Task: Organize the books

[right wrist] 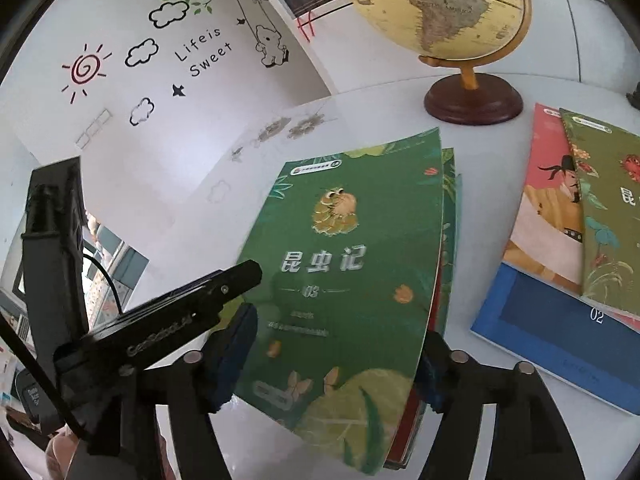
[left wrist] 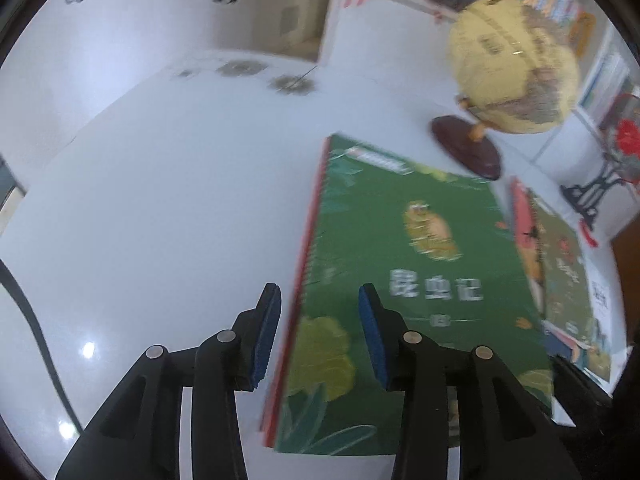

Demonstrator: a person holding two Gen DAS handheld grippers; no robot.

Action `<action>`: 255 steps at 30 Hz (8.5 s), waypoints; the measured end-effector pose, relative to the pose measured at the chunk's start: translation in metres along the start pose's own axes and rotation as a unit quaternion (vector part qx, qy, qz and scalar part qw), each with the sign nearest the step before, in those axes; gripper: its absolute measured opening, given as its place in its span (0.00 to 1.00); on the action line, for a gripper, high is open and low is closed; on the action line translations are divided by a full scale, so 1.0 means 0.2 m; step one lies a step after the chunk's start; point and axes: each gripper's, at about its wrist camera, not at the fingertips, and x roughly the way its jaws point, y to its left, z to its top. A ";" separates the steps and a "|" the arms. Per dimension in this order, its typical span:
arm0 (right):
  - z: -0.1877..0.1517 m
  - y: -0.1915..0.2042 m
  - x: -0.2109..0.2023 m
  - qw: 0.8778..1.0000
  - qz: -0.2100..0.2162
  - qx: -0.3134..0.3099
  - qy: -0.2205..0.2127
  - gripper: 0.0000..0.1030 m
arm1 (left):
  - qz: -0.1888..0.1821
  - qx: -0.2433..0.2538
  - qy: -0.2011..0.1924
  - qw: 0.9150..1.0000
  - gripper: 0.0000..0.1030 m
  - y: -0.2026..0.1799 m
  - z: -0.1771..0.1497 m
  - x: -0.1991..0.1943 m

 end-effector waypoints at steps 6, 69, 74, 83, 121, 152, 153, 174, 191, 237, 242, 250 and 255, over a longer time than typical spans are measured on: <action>-0.01 0.04 0.01 0.999 0.004 -0.028 0.021 0.75 | -0.011 -0.065 0.000 0.998 0.41 0.16 -0.01 -0.02; 0.27 -1.38 -0.52 0.992 -0.030 0.116 -0.048 1.00 | -0.104 0.164 0.057 0.979 0.86 -1.45 -0.21 0.29; 0.21 -1.43 -0.59 0.985 0.038 0.166 -0.015 0.97 | -0.114 0.149 0.072 0.980 0.86 -1.37 -0.29 0.23; 0.17 -1.23 -0.57 0.993 -0.079 0.090 0.014 0.90 | -0.116 0.134 0.066 0.982 0.86 -1.34 -0.31 0.26; -0.15 -1.44 -0.64 0.965 0.138 0.222 0.024 0.18 | -0.044 0.096 0.048 0.993 0.57 -1.13 -0.30 0.22; -0.11 -1.30 -0.61 0.987 0.066 0.150 -0.008 0.37 | -0.226 -0.033 0.114 0.967 0.09 -1.11 -0.30 0.09; -0.11 -1.30 -0.62 0.985 0.076 0.153 -0.005 0.43 | -0.227 -0.036 0.115 0.966 0.09 -1.11 -0.29 0.09; -0.22 -1.16 -0.78 0.973 0.116 0.189 -0.062 0.11 | -0.159 0.037 0.103 0.981 0.09 -1.07 -0.25 0.00; -0.09 -0.92 -0.92 0.990 0.067 0.086 -0.085 0.13 | -0.116 0.132 0.029 0.984 0.12 -1.13 -0.22 -0.25; 0.00 -0.14 -0.28 0.996 0.079 -0.022 -0.022 0.14 | -0.057 0.019 -0.005 0.998 0.15 -0.21 -0.16 -0.30; -0.02 -0.15 -0.24 0.997 0.071 -0.014 -0.012 0.14 | -0.042 0.019 0.012 0.999 0.18 -0.20 -0.15 -0.26; -0.06 -0.16 -0.20 0.997 0.072 0.003 -0.001 0.14 | -0.037 0.003 0.041 0.998 0.23 -0.17 -0.15 -0.22; -0.07 -0.15 -0.16 0.998 0.061 -0.002 0.013 0.14 | -0.025 -0.005 0.064 0.998 0.28 -0.14 -0.16 -0.18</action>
